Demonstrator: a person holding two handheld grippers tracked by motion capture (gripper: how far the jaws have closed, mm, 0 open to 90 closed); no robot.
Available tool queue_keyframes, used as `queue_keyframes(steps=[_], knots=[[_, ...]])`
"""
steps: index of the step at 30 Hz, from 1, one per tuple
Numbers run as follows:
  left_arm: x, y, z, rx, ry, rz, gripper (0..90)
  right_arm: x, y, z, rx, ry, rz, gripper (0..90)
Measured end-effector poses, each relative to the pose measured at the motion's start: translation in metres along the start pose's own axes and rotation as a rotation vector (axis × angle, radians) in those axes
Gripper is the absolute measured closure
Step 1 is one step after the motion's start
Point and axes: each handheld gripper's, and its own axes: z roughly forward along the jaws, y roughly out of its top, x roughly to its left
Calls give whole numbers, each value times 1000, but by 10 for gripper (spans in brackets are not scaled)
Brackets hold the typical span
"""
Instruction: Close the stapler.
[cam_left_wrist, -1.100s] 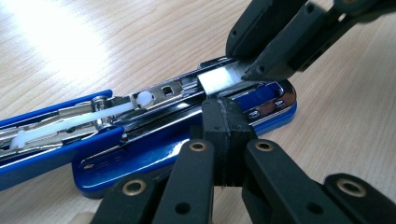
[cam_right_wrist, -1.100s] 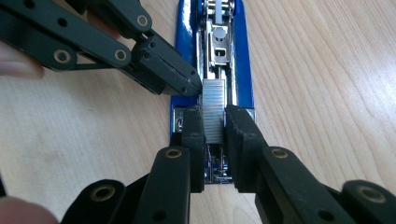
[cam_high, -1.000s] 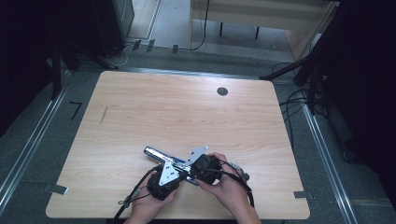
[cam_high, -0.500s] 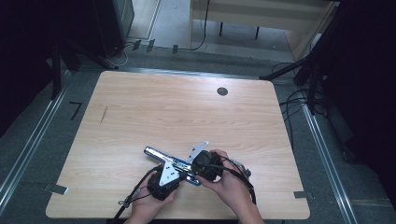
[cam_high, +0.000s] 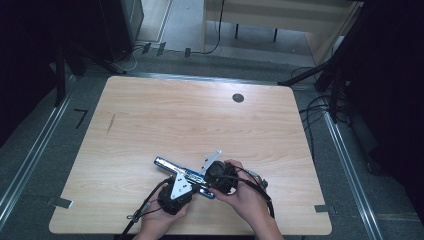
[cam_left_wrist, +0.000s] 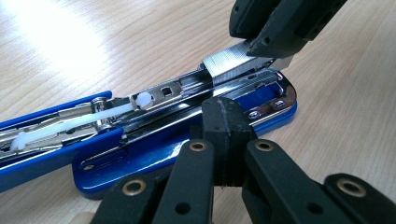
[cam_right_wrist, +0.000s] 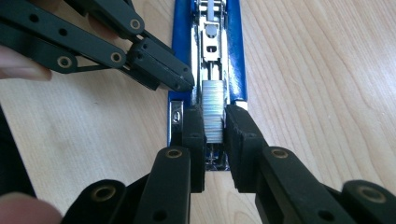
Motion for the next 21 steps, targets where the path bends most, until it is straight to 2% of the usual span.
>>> queue_keyframes(steps=[21], knots=[[0,0,0,1,2,0,900,-3,-1,2,0,11,24,797]])
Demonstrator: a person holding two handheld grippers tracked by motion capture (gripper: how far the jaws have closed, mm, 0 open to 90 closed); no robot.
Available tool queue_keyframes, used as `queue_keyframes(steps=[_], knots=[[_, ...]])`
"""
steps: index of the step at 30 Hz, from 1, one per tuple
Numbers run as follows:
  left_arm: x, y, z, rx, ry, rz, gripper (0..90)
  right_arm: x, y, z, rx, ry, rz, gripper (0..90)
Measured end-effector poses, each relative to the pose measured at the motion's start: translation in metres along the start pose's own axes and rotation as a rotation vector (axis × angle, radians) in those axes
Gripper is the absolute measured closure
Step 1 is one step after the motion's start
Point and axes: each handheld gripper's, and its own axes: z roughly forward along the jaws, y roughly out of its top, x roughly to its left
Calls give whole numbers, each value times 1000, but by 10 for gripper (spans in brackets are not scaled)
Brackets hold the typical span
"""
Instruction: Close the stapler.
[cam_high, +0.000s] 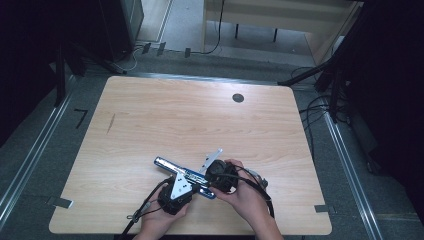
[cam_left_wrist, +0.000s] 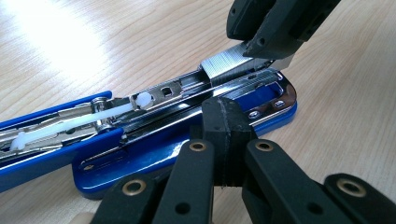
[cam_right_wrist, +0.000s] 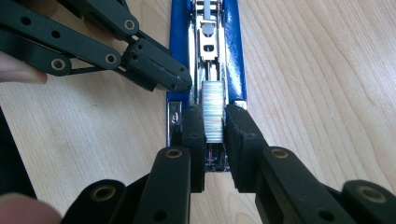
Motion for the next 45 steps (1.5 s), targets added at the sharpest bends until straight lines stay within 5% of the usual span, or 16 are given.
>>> queue_keyframes(steps=[45], knots=[[0,0,0,0,1,2,900,-5,-3,1,-19,46,41,797]])
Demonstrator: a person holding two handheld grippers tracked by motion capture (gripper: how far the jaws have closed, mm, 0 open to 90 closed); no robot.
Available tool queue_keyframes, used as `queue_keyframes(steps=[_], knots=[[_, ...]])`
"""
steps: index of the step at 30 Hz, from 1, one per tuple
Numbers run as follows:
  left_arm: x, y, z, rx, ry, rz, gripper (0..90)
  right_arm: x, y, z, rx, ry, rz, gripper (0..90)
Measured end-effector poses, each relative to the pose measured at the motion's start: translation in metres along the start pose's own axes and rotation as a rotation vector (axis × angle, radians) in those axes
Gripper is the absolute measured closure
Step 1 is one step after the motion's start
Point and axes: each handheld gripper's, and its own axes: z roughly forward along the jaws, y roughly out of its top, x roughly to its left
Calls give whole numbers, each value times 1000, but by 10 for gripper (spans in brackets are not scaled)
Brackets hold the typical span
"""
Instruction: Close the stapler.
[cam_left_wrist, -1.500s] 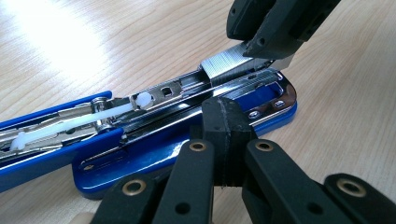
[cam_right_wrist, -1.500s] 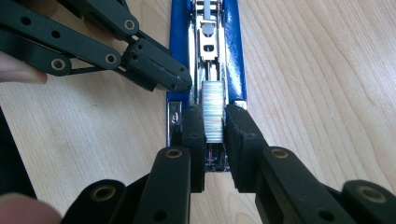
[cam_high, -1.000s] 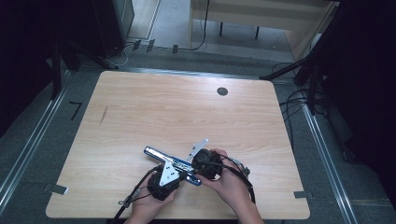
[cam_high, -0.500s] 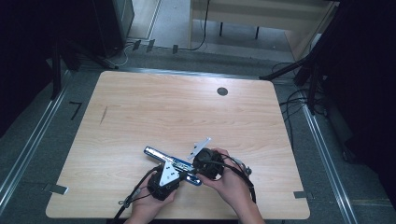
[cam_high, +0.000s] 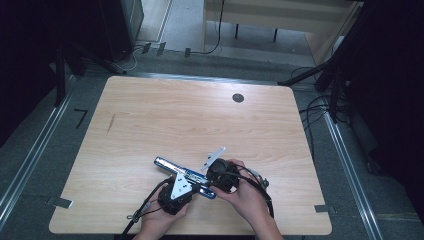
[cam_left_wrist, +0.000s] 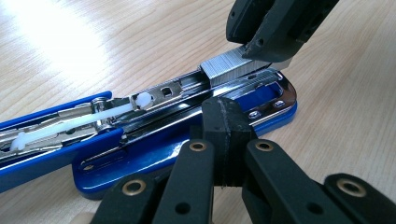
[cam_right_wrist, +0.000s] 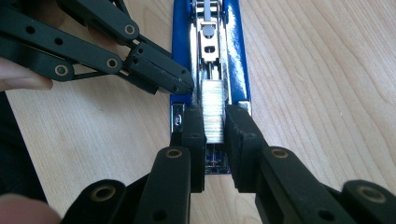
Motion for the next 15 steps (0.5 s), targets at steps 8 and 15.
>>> queue_keyframes(steps=[8,15], knots=[[0,0,0,0,0,0,900,0,0,2,0,-8,-7,795],[0,0,0,-1,-2,-1,900,1,1,3,1,-18,-16,792]])
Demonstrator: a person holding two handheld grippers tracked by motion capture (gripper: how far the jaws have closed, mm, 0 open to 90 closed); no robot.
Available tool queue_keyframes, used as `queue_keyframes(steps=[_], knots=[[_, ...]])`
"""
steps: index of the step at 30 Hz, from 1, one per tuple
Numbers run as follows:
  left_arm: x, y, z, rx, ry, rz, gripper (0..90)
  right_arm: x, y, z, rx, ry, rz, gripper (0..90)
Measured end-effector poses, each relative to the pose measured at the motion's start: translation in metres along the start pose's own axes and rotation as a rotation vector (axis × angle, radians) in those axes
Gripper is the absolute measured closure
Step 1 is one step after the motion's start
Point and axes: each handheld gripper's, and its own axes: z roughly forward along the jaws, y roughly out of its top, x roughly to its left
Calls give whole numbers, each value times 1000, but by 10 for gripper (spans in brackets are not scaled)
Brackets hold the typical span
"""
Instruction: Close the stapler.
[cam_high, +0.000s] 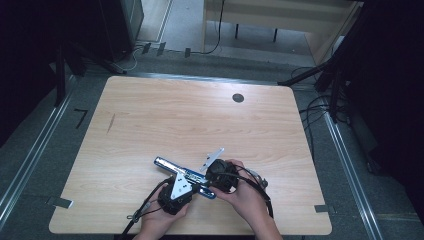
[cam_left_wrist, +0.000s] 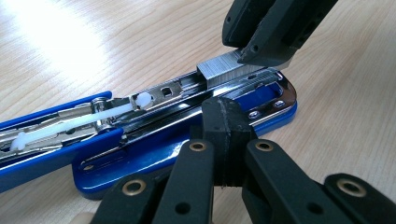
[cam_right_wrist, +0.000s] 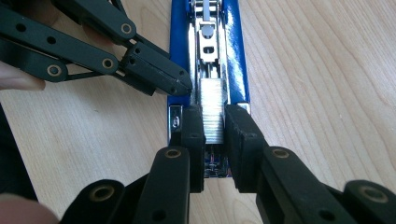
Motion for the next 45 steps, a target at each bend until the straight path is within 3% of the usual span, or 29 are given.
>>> queue_keyframes(steps=[14,17,20,29,32,45], knots=[[0,0,0,1,0,0,900,0,0,-4,-25,-9,10,749],[0,0,0,2,0,2,900,2,-1,-6,-115,-12,4,851],[0,0,0,3,1,2,900,3,-2,0,-157,-23,-2,900],[0,0,0,2,1,1,900,3,-3,15,-259,-32,48,900],[0,0,0,3,1,0,900,4,-2,17,-267,-34,46,900],[0,0,0,3,-1,1,900,5,-6,15,-199,-31,16,900]])
